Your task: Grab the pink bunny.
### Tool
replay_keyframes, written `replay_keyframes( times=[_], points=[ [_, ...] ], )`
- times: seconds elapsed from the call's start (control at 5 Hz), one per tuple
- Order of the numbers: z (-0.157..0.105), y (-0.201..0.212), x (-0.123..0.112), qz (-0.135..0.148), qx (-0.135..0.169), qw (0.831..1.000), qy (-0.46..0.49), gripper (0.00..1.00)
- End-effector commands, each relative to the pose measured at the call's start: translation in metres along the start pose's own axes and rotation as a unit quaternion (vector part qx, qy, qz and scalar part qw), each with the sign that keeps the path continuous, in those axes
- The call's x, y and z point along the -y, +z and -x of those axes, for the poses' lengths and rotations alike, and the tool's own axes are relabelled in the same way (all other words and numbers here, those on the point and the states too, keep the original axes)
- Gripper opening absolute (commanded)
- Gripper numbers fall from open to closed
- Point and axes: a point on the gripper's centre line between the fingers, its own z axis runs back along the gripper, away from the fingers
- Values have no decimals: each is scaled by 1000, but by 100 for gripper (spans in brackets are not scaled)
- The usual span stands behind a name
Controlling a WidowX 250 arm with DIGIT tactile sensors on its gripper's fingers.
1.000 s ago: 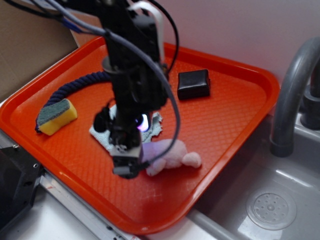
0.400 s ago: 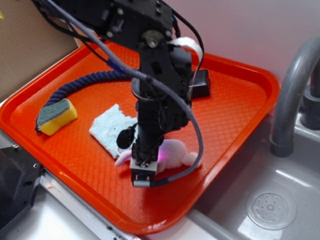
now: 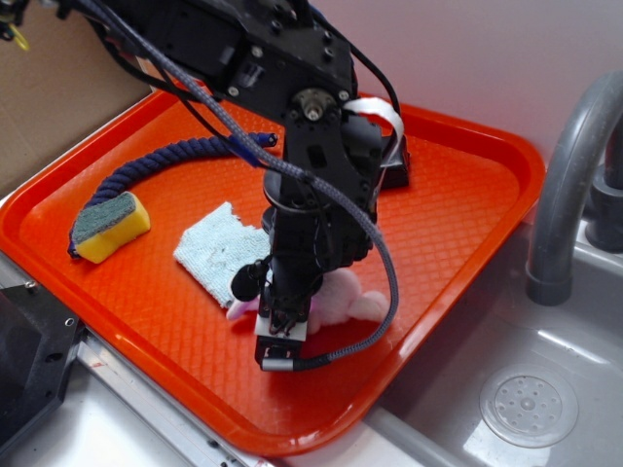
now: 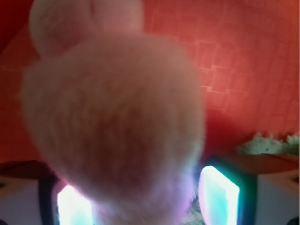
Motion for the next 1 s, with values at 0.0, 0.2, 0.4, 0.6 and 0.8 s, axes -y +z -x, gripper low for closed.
replay_keyframes(
  times=[0.0, 0.2, 0.4, 0.6, 0.8],
  points=[
    [-1, -2, 0, 8, 17, 1000, -6, 0],
    [10, 19, -5, -3, 41, 999, 12, 0],
    [44, 58, -35, -62, 60, 983, 160, 0],
    [89, 94, -55, -85, 101, 946, 297, 0],
    [134, 126, -53, -63, 158, 890, 422, 0]
  ],
)
